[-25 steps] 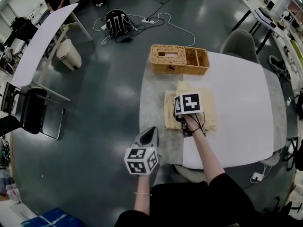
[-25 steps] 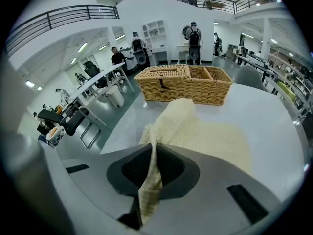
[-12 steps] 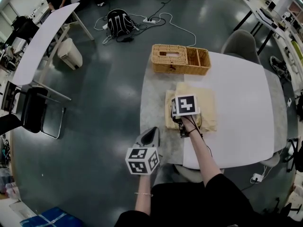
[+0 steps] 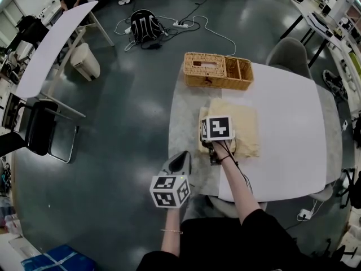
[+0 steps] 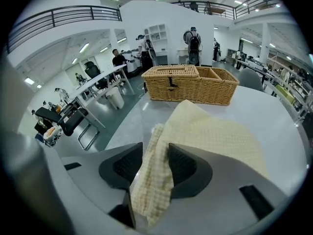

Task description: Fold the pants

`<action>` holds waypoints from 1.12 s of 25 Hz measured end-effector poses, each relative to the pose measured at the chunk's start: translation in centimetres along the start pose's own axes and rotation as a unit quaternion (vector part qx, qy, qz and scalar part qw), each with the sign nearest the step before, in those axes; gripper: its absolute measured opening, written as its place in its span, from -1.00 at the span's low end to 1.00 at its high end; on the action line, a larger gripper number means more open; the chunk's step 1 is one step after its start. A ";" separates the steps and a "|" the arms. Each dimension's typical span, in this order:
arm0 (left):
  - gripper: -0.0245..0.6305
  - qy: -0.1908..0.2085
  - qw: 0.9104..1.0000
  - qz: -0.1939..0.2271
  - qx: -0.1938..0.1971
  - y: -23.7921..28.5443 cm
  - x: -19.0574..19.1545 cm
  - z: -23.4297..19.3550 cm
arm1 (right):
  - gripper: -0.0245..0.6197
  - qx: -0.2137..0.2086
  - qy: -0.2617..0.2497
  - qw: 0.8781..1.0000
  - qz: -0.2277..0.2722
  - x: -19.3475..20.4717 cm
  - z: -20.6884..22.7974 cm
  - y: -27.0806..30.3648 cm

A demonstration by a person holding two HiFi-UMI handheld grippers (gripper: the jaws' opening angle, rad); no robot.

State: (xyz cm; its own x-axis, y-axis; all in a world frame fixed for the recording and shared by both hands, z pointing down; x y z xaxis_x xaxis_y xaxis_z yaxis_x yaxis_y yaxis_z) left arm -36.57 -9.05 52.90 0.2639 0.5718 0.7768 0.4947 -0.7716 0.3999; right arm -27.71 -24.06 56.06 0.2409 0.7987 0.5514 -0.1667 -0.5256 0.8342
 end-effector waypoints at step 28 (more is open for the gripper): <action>-0.90 0.029 0.999 0.025 -0.005 -1.7 -2.0 2.1 | -0.65 -0.165 0.027 0.975 0.145 -2.5 -1.6 -7.8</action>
State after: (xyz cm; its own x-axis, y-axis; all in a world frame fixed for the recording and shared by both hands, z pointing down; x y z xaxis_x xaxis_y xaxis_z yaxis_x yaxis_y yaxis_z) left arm -36.17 -8.28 49.67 0.2400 0.5148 0.8230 0.4738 -0.8021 0.3635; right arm -28.50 -21.48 48.17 0.0889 0.6488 0.7557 -0.5206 -0.6165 0.5906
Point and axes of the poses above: the fingertips, and each gripper's own axes: y forward along the fingers, z to its right, x out of its underside, the point moved 3 cm from there along -y, backward along the fingers, and after that the axes turned 7 degrees about x, right-handed, at the moved point
